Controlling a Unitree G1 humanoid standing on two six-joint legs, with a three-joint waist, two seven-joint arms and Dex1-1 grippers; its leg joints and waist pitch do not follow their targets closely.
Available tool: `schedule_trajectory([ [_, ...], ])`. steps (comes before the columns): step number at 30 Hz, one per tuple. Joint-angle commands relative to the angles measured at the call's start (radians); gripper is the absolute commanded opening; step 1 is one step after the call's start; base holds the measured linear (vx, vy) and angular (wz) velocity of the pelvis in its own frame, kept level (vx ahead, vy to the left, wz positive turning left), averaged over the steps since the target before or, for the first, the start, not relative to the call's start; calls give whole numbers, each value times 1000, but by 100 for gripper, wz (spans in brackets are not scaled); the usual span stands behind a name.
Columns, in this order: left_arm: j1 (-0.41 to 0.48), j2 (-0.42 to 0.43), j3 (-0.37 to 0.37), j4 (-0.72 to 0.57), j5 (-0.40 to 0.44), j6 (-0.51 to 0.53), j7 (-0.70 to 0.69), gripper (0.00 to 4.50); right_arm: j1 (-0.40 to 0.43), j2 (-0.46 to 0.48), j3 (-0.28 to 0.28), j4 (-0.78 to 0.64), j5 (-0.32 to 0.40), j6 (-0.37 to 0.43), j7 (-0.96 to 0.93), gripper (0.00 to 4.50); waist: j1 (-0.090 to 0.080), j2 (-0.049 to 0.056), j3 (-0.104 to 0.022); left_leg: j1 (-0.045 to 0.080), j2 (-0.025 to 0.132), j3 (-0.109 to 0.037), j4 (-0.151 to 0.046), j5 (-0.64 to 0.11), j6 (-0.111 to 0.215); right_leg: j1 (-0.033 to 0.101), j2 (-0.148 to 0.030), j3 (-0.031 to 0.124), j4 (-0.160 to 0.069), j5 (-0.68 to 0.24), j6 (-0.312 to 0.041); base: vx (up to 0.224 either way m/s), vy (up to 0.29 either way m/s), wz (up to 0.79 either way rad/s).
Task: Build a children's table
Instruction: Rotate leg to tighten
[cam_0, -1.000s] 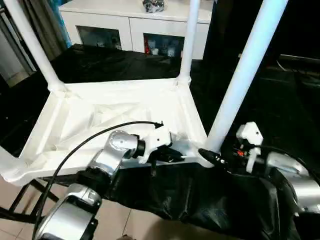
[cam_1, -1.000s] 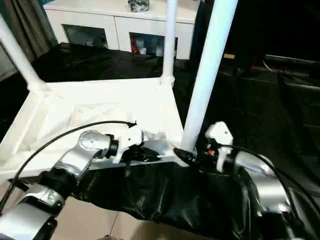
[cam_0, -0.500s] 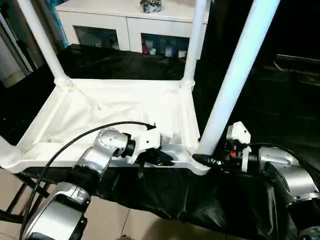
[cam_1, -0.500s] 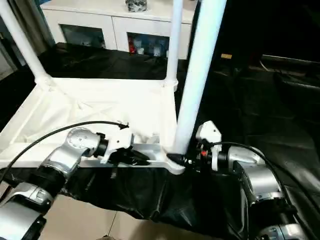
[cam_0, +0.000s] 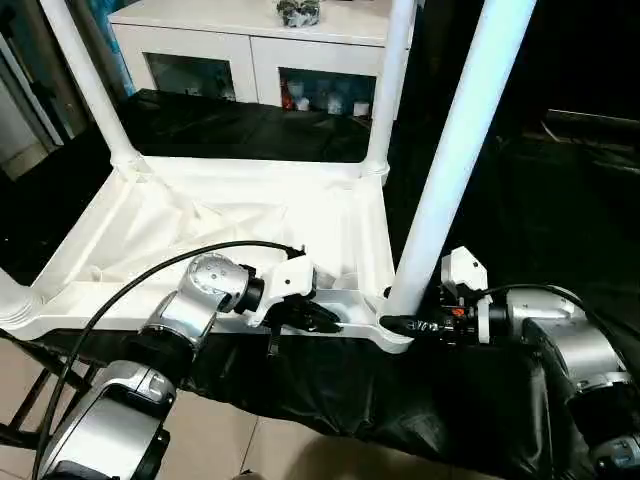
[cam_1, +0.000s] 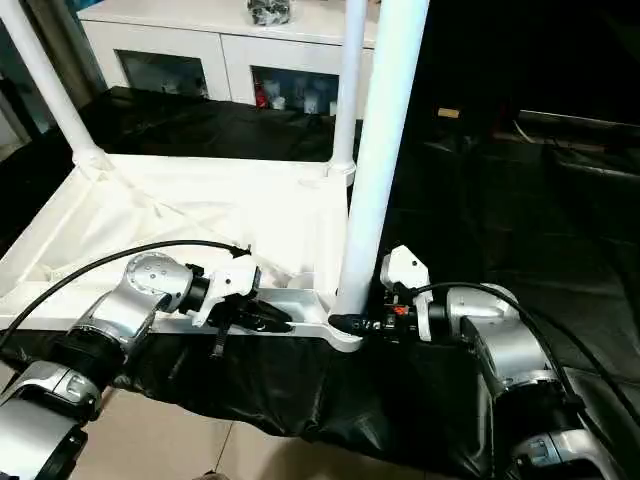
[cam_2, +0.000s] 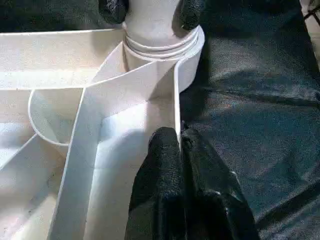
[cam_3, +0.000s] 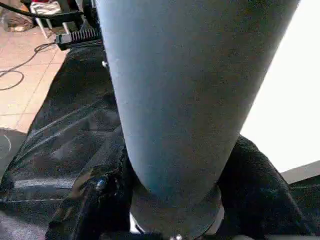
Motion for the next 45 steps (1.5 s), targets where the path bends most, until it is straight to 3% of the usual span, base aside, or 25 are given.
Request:
schedule_trajectory([
  [1,-5,-29,-10,39,29,53,80,0,47,40,-1,-13,-25,28,-107,200,3,-15,-49,5,65,-24,-68,-220,59,37,-70,48,-69,-222,-249,0,0,0],
  [2,-17,-65,3,53,32,82,151,0,72,86,-22,-12,-62,33,-249,200,1,-15,-45,8,63,-25,-70,-250,49,33,-70,47,-75,-266,-241,0,0,0],
  [3,-18,-69,3,54,33,86,158,0,74,92,-25,-12,-66,35,-265,200,1,-15,-43,10,62,-26,-72,-265,38,30,-71,48,-80,-298,-230,0,0,0],
  [5,-24,-132,2,63,45,140,252,0,105,186,-68,-11,-92,77,-479,198,-10,-16,-37,16,59,-34,-80,-335,-1,24,-72,48,-95,-448,-179,0,0,0],
  [6,-24,-144,2,64,47,151,266,0,109,204,-76,-10,-92,86,-513,198,-10,-16,-38,17,59,-37,-81,-347,-9,23,-73,47,-96,-466,-171,0,0,0],
  [7,-25,-171,2,68,48,166,297,0,113,242,-92,-5,-92,94,-578,198,-16,-8,-37,17,57,-41,-84,-377,-19,22,-74,46,-99,-506,-153,0,0,0],
  [8,-25,-188,2,70,48,174,317,0,115,267,-101,-1,-93,98,-618,197,-20,-13,-37,19,56,-42,-84,-394,-19,21,-73,45,-107,-528,-136,0,0,0],
  [12,-26,-262,-4,74,51,201,378,0,98,374,-107,31,-119,95,-787,197,-35,-2,-38,18,54,-46,-88,-428,-25,18,-69,42,-113,-509,-128,0,0,0],
  [14,-25,-281,-10,76,59,205,397,0,85,416,-87,34,-137,64,-813,197,-41,-3,-37,21,52,-46,-89,-449,-19,15,-69,41,-118,-517,-122,0,0,0],
  [15,-26,-283,-11,75,64,207,403,0,79,430,-72,29,-156,43,-822,253,-43,-2,-36,21,53,-47,-89,-458,-19,14,-69,41,-119,-524,-120,0,0,0],
  [16,-25,-282,-12,74,69,202,406,0,76,438,-65,24,-162,30,-824,253,-45,6,-36,25,53,-47,-90,-478,-23,11,-67,42,-123,-525,-116,0,0,0],
  [17,-24,-276,-13,72,73,195,403,0,76,441,-67,16,-152,27,-813,267,-47,0,-36,23,52,-49,-92,-489,-22,12,-66,41,-122,-522,-115,0,0,0],
  [18,-24,-275,-13,72,74,194,402,0,76,442,-68,15,-150,27,-811,283,-48,1,-36,23,52,-48,-92,-498,-18,11,-67,42,-122,-530,-112,0,0,0],
  [19,-21,-260,-12,68,75,181,390,0,77,428,-79,8,-137,24,-793,283,-48,1,-35,23,52,-49,-92,-498,-16,11,-68,42,-123,-534,-111,0,0,0],
  [20,-18,-244,-10,63,69,167,369,0,76,403,-85,5,-130,21,-767,300,-50,-9,-35,21,52,-48,-92,-492,-10,12,-68,42,-125,-543,-107,0,0,0],
  [22,-16,-235,-8,59,65,161,356,0,75,389,-89,5,-127,20,-752,314,-46,-2,-38,17,54,-48,-91,-466,-1,15,-72,45,-122,-526,-110,0,0,0],
  [23,-5,-202,-8,44,53,128,304,0,68,336,-94,6,-123,13,-690,318,-45,-10,-40,13,56,-47,-92,-440,6,18,-71,46,-118,-483,-122,0,0,0],
  [25,5,-174,-3,25,33,115,251,0,60,285,-92,10,-116,7,-610,345,-40,-9,-45,7,58,-42,-88,-384,21,27,-71,49,-106,-384,-154,0,0,0],
  [28,15,-148,-4,9,20,96,197,0,49,245,-92,18,-110,-4,-540,345,-34,-9,-50,6,59,-30,-78,-298,53,29,-69,52,-87,-218,-221,19,-5,2],
  [30,20,-129,-7,2,17,82,162,0,40,220,-90,27,-107,-19,-488,345,-32,-13,-55,0,58,-28,-73,-231,71,37,-69,50,-74,-132,-243,63,-17,3],
  [32,27,-88,-8,-15,2,67,82,0,25,149,-68,44,-95,-45,-341,345,-26,-12,-61,-2,57,-26,-63,-138,111,44,-66,46,-58,-8,-274,28,-8,0],
  [36,26,-46,-12,-23,-13,49,5,0,12,80,-42,53,-56,-45,-169,345,-13,-12,-65,-8,62,-21,-49,-79,170,43,-65,40,-41,92,-308,0,0,0],
  [39,18,-17,-18,-23,-18,35,-49,0,1,50,-28,38,-19,-25,-51,311,-4,-13,-60,-6,63,-20,-51,-129,162,39,-67,40,-49,3,-304,0,0,0],
  [41,12,-2,-24,-20,-18,24,-78,0,-9,41,-17,37,-11,-27,-3,306,2,-11,-53,-4,67,-22,-58,-196,119,33,-68,43,-59,-121,-284,0,0,0],
  [45,5,11,-32,-15,-15,8,-108,0,-31,37,1,51,-1,-35,49,271,2,-12,-50,-1,68,-24,-65,-245,68,31,-69,46,-64,-208,-261,0,0,0],
])
